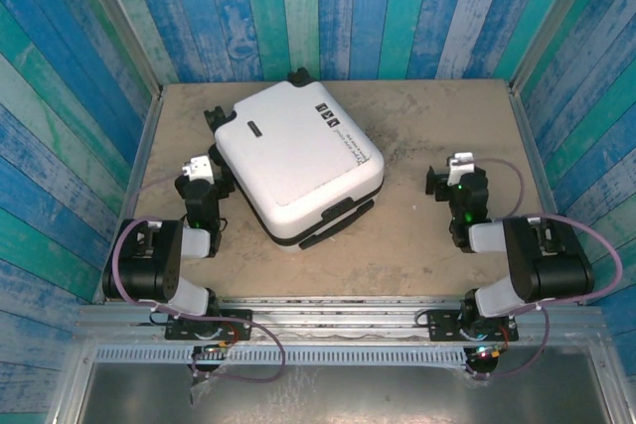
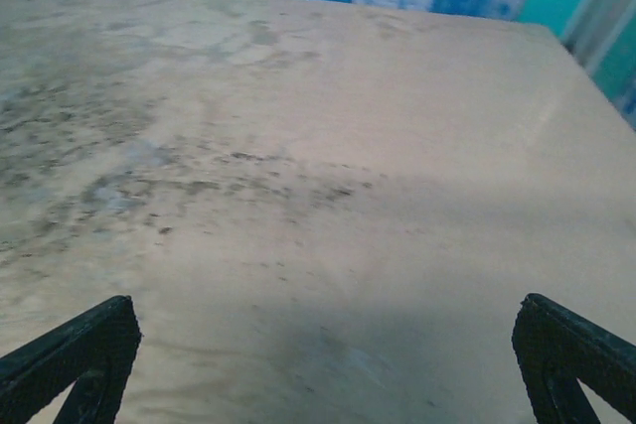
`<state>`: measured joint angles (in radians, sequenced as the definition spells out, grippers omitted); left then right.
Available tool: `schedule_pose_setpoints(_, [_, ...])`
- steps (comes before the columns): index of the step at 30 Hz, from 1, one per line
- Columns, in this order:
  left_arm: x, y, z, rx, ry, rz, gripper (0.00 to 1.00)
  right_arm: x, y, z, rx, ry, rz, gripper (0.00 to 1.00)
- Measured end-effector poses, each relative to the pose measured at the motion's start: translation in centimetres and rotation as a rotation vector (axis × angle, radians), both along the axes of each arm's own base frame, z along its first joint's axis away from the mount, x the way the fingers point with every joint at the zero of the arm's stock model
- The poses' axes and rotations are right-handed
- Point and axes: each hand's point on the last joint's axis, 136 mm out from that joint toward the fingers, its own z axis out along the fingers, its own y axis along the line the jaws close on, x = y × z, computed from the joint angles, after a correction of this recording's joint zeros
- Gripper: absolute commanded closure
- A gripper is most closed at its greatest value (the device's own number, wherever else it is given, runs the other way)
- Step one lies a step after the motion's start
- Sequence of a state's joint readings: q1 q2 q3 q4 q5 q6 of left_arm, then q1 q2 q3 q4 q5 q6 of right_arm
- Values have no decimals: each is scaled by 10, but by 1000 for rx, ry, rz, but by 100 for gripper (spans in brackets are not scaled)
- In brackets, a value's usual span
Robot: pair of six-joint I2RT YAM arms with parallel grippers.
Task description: Pack the luggage
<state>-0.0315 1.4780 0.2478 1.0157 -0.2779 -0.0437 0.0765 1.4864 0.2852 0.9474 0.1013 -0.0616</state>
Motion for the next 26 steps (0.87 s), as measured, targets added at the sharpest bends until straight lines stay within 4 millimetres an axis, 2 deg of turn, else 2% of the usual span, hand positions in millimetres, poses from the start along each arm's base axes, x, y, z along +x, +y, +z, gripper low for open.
schedule_pose_setpoints(3, [0,0,0,3,0,-1,7,1,12,2,2,-3,89,0])
schedule_pose_setpoints(6, [0,0,0,3,0,-1,7,3,0,6,17,-23,13,0])
schedule_pose_setpoints(10, [0,0,0,3,0,-1,7,8,15,9,14,-20,116,0])
schedule_pose_setpoints(12, [0,0,0,3,0,-1,7,10,8,13,23,-31,69,0])
schedule_pose_setpoints(14, [0,0,0,3,0,-1,7,12,8,12,23,-19,73,0])
schedule_pose_setpoints(18, [0,0,0,3,0,-1,7,18,21,15,23,-12,159,0])
schedule_pose_setpoints(26, [0,0,0,4,1,-1,7,24,26,9,30,25,186,0])
